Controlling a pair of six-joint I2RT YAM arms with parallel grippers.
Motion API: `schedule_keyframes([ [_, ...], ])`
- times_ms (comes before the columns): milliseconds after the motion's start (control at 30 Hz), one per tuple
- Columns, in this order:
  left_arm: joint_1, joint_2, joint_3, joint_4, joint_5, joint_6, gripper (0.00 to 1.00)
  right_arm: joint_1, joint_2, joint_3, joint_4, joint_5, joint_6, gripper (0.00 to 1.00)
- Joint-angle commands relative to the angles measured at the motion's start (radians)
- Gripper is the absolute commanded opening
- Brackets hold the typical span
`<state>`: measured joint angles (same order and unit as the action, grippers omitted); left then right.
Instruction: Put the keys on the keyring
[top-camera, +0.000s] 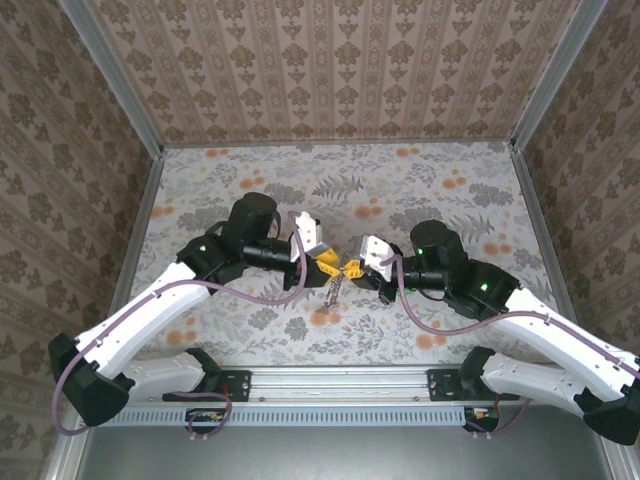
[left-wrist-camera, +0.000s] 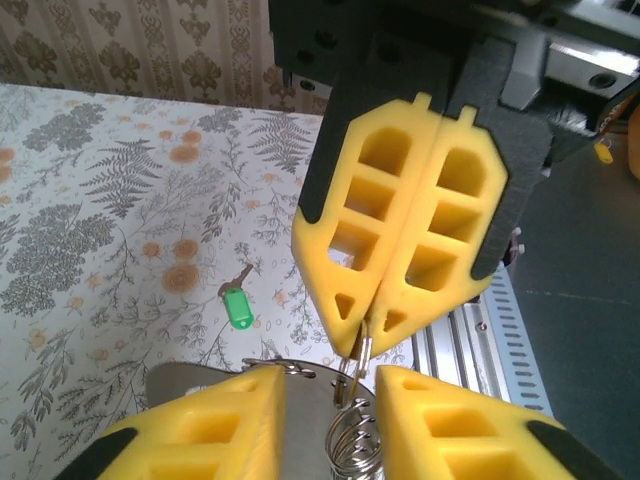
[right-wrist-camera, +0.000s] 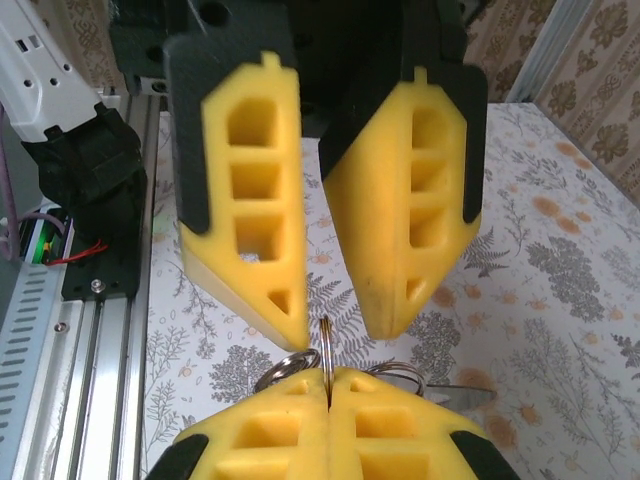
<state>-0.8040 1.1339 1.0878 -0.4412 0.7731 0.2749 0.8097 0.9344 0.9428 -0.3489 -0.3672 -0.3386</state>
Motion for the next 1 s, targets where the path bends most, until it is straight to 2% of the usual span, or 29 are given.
schedule_keyframes([
  [0, -0.003, 0.008, 0.024, 0.018, 0.014, 0.033, 0.24, 0.006, 0.000, 0.036, 0.007, -0.027, -0.022, 0.00],
  [167, -0.004, 0.027, 0.033, 0.002, 0.020, 0.045, 0.10, 0.006, 0.003, 0.027, 0.024, -0.036, -0.020, 0.00],
  [233, -0.006, 0.033, 0.035, 0.002, 0.026, 0.048, 0.00, 0.006, 0.008, 0.027, 0.027, -0.035, -0.020, 0.00],
  [400, -0.003, 0.023, 0.029, 0.024, 0.049, 0.043, 0.00, 0.006, -0.002, 0.011, 0.057, -0.031, 0.002, 0.00],
  [567, 0.030, -0.041, -0.020, 0.151, 0.137, -0.033, 0.00, 0.006, -0.062, -0.054, 0.107, -0.021, 0.074, 0.30],
  [633, 0.037, -0.052, -0.028, 0.182, 0.169, -0.055, 0.00, 0.006, -0.095, -0.084, 0.131, -0.007, 0.104, 0.37],
  [767, 0.037, -0.063, -0.036, 0.213, 0.209, -0.078, 0.00, 0.004, -0.158, -0.134, 0.189, 0.005, 0.163, 0.37],
  [967, 0.039, -0.086, -0.045, 0.232, 0.239, -0.090, 0.00, 0.004, -0.184, -0.136, 0.225, -0.019, 0.194, 0.32],
])
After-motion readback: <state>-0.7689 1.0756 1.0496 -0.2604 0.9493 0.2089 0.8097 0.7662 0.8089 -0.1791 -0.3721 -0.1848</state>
